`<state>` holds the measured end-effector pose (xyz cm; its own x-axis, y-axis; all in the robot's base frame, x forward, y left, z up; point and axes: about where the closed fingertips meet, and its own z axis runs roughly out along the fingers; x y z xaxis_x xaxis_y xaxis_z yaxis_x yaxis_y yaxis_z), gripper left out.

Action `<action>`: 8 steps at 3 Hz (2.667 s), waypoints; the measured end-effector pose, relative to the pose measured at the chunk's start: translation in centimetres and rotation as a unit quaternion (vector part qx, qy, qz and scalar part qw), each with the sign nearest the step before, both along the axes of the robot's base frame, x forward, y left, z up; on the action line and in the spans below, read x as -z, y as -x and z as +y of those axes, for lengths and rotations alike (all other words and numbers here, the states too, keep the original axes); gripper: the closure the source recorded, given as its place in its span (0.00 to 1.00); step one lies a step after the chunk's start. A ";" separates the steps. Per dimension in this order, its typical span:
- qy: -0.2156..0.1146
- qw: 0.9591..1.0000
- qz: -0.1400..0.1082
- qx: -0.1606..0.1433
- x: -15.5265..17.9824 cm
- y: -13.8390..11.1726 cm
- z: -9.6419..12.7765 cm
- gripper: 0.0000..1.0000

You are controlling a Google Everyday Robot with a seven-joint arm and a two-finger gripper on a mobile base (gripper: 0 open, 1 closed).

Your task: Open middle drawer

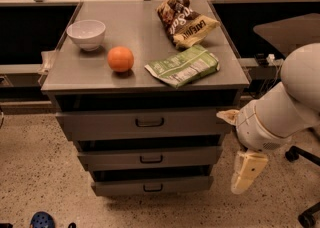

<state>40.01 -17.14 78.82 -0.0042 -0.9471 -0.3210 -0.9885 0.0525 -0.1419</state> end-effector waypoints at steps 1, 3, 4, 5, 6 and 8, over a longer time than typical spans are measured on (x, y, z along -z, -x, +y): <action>0.003 1.000 -0.016 0.004 2.5 -1.3 0.0 0.00; -0.059 0.998 0.006 -0.021 19.3 -3.8 2.1 0.00; -0.059 0.998 0.006 -0.021 19.3 -3.8 2.1 0.00; -0.030 0.998 0.012 -0.059 23.3 -5.9 2.0 0.00; -0.014 0.997 0.007 -0.079 27.9 -8.0 1.1 0.00; -0.026 0.996 -0.008 -0.081 34.5 -12.8 -2.1 0.00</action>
Offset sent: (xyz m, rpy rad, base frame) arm 0.0619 0.0158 -0.2232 0.0896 0.0151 0.0236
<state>52.78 -19.26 44.37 0.1536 -0.9170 -0.3680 -0.9822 -0.1009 -0.1586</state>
